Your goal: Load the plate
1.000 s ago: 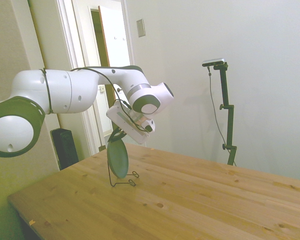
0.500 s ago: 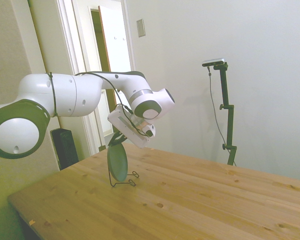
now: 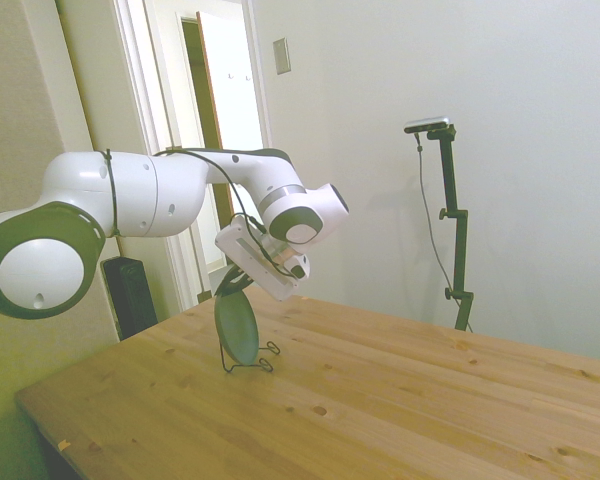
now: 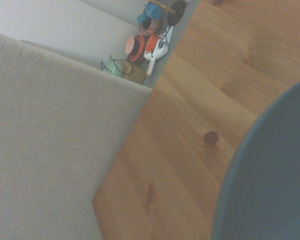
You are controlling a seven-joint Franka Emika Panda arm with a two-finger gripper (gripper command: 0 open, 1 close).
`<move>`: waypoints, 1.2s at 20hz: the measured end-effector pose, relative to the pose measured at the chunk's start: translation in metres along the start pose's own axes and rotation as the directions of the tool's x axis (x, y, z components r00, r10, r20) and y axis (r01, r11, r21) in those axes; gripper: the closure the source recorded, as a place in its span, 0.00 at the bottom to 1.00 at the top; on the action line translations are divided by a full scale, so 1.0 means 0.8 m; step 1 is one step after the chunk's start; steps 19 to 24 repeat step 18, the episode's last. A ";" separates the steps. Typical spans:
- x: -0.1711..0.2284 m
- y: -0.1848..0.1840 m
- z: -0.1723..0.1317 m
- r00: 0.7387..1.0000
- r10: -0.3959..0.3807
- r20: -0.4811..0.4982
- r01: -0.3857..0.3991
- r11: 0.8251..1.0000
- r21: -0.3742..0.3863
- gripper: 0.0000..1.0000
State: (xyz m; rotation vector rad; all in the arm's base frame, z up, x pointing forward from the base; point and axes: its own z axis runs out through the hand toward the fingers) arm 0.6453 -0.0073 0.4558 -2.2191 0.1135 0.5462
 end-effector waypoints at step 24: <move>-0.113 -0.080 -0.066 0.983 -0.042 -0.181 0.000 0.973 -0.229 0.00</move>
